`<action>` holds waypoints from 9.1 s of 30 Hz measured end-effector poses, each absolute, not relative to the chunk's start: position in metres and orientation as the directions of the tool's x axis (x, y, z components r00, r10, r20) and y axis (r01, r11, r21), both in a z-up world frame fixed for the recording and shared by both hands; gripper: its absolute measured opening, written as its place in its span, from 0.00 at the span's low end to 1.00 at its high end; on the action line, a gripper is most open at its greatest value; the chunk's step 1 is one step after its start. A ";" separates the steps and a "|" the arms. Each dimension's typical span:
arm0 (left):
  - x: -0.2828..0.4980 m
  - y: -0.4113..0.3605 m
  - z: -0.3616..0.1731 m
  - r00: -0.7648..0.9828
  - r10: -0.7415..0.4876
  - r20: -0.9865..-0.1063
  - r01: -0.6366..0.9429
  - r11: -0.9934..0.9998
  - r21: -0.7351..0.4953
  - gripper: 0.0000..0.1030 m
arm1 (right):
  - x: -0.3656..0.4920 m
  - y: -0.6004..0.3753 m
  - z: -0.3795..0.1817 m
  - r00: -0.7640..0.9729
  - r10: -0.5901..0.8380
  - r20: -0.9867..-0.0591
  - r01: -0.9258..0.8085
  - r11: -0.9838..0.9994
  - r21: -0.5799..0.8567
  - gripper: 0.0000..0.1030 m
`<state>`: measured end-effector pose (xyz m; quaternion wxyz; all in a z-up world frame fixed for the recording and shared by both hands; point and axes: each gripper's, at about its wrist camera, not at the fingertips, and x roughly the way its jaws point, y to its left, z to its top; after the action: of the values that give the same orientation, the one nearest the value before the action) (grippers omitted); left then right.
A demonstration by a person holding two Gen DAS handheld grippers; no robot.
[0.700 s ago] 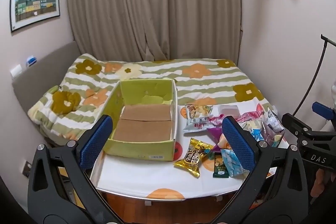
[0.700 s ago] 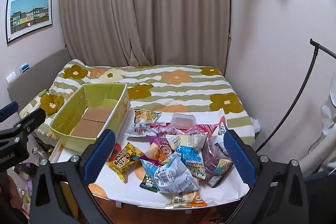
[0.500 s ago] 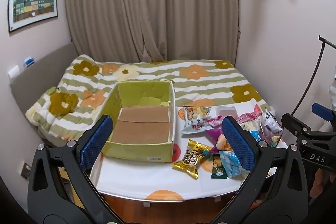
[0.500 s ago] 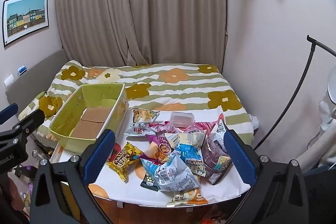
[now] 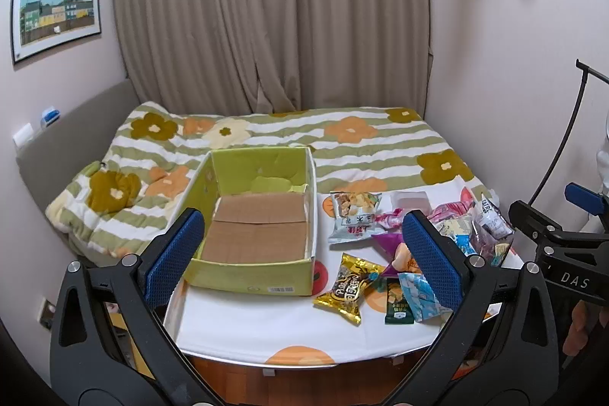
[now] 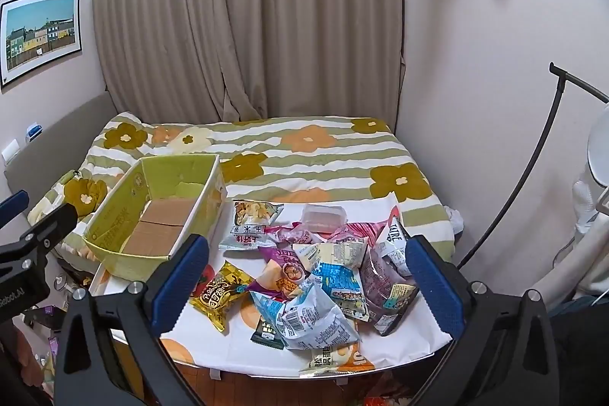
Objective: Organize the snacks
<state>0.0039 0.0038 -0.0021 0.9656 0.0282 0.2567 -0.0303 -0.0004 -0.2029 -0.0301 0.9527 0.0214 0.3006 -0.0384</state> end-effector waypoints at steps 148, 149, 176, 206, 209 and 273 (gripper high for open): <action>0.096 -0.149 -0.220 0.454 -0.280 -0.846 0.605 0.794 0.061 0.60 | 0.136 -0.290 -0.206 0.530 0.269 -0.804 -0.110 0.962 0.250 0.51; 0.095 -0.148 -0.215 0.461 -0.276 -0.843 0.594 0.802 0.062 0.60 | 0.135 -0.290 -0.203 0.532 0.274 -0.801 -0.113 0.961 0.253 0.50; 0.218 0.097 -0.069 0.706 -0.090 -0.702 0.110 0.994 -0.017 0.60 | 0.214 -0.139 -0.061 0.659 0.376 -0.652 -0.340 0.921 0.188 0.50; 0.347 0.190 -0.131 0.526 -0.143 -0.838 0.124 0.988 -0.091 0.97 | 0.334 -0.009 -0.120 0.548 0.283 -0.787 -0.205 0.958 0.202 0.50; 0.340 0.196 -0.128 0.535 -0.137 -0.833 0.104 0.990 -0.096 0.97 | 0.341 -0.006 -0.122 0.522 0.315 -0.793 -0.213 0.948 0.236 0.50; 0.114 -0.046 -0.085 0.638 -0.217 -0.739 0.186 0.974 -0.126 0.97 | 0.115 -0.235 -0.065 0.711 0.235 -0.663 -0.216 0.970 0.112 1.00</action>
<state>0.1143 -0.0461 -0.0852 0.9048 -0.0192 0.4107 -0.1113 0.1146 -0.2352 -0.0654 0.9248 0.0131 0.3601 0.1220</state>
